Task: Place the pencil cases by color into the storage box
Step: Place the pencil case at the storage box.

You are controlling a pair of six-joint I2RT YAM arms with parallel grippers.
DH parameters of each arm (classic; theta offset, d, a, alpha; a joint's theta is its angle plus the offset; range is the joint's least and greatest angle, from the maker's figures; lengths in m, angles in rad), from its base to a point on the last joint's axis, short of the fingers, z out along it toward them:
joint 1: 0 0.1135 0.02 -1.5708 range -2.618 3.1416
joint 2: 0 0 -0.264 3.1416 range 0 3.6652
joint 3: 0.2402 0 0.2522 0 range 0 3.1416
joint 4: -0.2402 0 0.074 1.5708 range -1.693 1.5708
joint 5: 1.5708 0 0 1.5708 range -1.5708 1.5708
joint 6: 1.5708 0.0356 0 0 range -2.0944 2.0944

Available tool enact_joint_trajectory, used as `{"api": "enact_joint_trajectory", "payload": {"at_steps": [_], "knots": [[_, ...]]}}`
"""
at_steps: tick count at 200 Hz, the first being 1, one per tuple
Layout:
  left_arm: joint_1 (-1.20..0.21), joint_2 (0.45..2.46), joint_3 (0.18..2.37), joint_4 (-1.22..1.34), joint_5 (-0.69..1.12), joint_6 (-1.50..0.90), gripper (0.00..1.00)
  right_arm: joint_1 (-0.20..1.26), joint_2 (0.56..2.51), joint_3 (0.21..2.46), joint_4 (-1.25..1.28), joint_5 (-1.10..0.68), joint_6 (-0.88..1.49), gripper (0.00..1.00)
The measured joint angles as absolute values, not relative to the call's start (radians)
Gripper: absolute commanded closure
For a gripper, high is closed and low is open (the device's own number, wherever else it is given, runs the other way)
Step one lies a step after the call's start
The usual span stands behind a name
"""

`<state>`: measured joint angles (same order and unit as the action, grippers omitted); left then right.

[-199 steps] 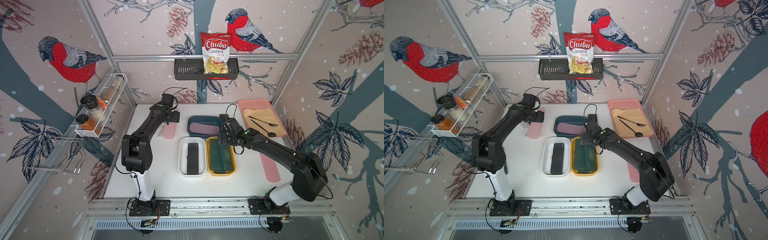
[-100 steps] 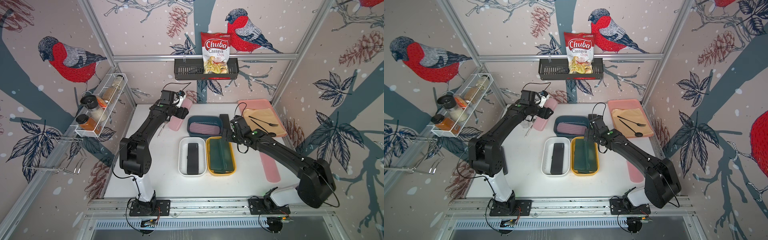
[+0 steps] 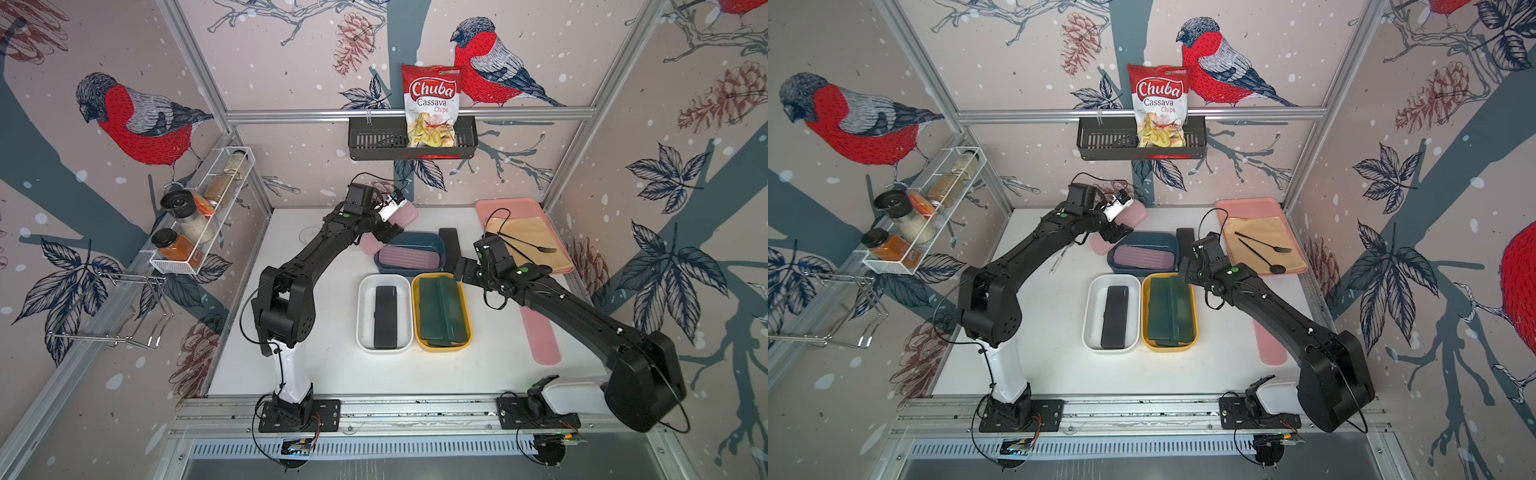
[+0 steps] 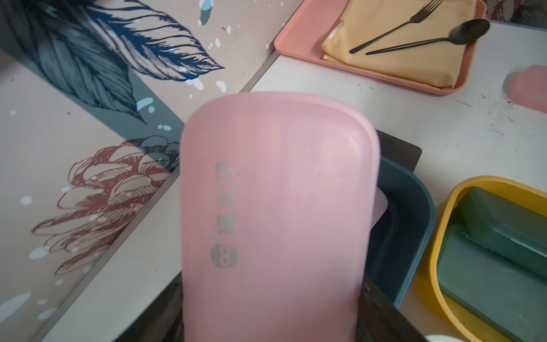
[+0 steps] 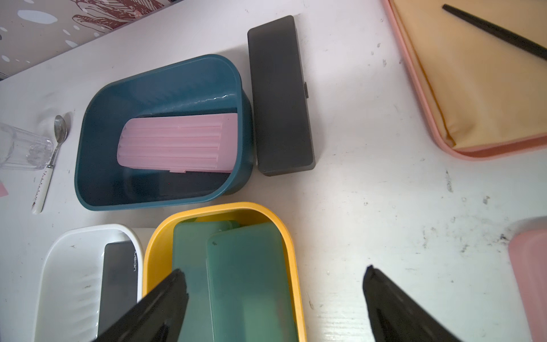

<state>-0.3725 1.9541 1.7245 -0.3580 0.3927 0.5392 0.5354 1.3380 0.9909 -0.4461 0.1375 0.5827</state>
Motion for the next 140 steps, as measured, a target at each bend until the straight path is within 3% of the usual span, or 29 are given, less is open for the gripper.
{"api": "enact_joint_trajectory", "payload": {"at_steps": [62, 140], "knots": [[-0.435, 2.124, 1.894, -0.423, 0.392, 0.635, 0.31, 0.508, 1.278, 0.936, -0.445, 0.137, 0.587, 0.04], [-0.475, 2.215, 1.930, -0.461, 0.358, 0.698, 0.30, 0.470, 1.202, 0.888, -0.452, 0.138, 0.605, 0.04]]}}
